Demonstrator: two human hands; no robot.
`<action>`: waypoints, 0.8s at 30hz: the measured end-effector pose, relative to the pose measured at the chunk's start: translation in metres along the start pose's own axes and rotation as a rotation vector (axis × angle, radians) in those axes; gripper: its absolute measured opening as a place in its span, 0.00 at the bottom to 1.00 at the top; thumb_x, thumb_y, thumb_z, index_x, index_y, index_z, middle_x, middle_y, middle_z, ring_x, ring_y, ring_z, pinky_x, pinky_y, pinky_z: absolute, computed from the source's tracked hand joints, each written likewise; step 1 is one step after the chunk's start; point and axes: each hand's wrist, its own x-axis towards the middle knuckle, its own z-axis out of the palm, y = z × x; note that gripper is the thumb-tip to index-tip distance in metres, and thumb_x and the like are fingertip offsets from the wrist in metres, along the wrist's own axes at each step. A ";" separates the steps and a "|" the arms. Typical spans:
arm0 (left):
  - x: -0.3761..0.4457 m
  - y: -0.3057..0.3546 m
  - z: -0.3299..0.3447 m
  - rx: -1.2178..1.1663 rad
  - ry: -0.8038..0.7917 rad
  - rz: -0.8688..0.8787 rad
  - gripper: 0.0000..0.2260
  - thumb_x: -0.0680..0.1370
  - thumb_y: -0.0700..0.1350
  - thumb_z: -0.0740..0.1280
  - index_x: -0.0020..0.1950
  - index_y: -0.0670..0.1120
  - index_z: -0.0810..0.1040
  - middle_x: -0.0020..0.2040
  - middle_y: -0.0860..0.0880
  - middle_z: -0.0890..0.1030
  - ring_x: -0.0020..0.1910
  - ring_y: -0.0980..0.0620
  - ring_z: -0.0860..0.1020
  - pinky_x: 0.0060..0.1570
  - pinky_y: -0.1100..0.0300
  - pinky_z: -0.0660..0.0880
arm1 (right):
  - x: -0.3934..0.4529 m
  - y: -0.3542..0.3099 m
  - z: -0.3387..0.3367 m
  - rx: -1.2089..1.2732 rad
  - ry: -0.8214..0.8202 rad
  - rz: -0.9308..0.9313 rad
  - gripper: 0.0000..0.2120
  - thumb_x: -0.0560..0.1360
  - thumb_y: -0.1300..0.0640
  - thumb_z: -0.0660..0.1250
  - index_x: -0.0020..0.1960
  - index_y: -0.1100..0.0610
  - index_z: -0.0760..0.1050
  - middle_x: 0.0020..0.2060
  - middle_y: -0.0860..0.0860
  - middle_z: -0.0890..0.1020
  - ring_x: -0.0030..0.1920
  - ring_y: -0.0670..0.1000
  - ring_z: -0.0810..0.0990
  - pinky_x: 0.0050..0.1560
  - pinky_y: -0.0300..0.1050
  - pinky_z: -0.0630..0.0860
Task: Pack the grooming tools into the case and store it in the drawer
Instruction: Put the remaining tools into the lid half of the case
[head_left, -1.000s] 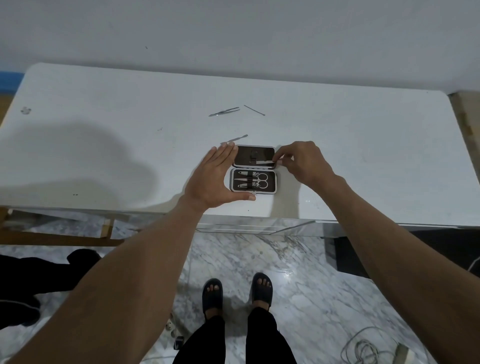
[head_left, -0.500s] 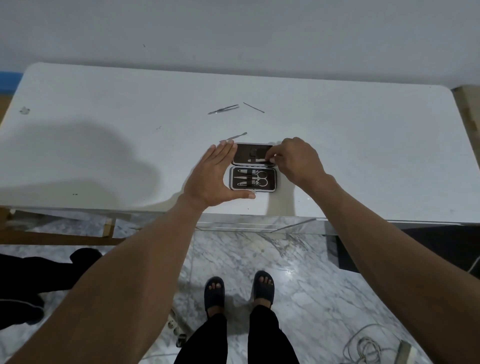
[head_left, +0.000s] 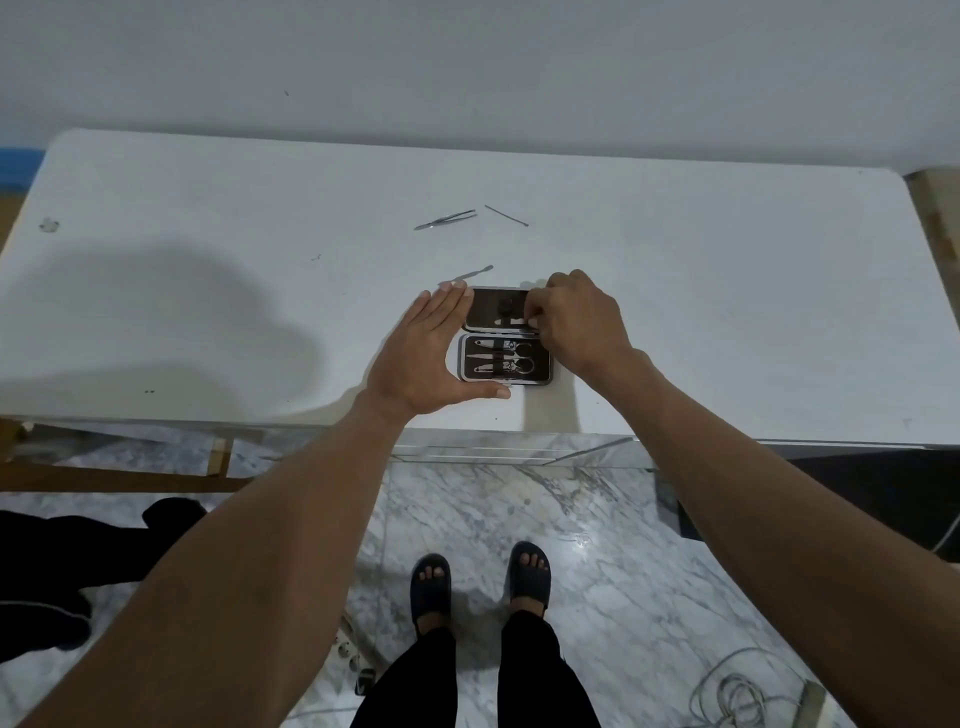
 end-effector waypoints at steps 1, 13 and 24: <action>0.000 0.000 0.000 0.004 0.002 0.003 0.61 0.64 0.81 0.64 0.83 0.41 0.57 0.83 0.45 0.58 0.84 0.50 0.55 0.83 0.54 0.47 | 0.001 0.000 0.000 -0.009 -0.017 -0.014 0.06 0.76 0.59 0.64 0.50 0.56 0.79 0.48 0.54 0.78 0.55 0.57 0.73 0.39 0.47 0.71; 0.001 -0.004 0.003 0.003 -0.006 0.011 0.62 0.63 0.84 0.61 0.83 0.40 0.57 0.83 0.45 0.59 0.84 0.50 0.55 0.83 0.48 0.52 | 0.000 0.011 0.000 -0.072 -0.032 -0.046 0.04 0.77 0.58 0.65 0.52 0.56 0.76 0.50 0.54 0.77 0.56 0.56 0.72 0.38 0.48 0.71; 0.001 -0.003 0.003 -0.014 0.013 0.011 0.61 0.63 0.82 0.64 0.83 0.41 0.57 0.83 0.44 0.59 0.83 0.50 0.55 0.83 0.50 0.50 | 0.000 0.004 0.008 0.021 0.030 -0.037 0.06 0.77 0.58 0.63 0.50 0.56 0.78 0.48 0.53 0.79 0.54 0.55 0.73 0.39 0.47 0.70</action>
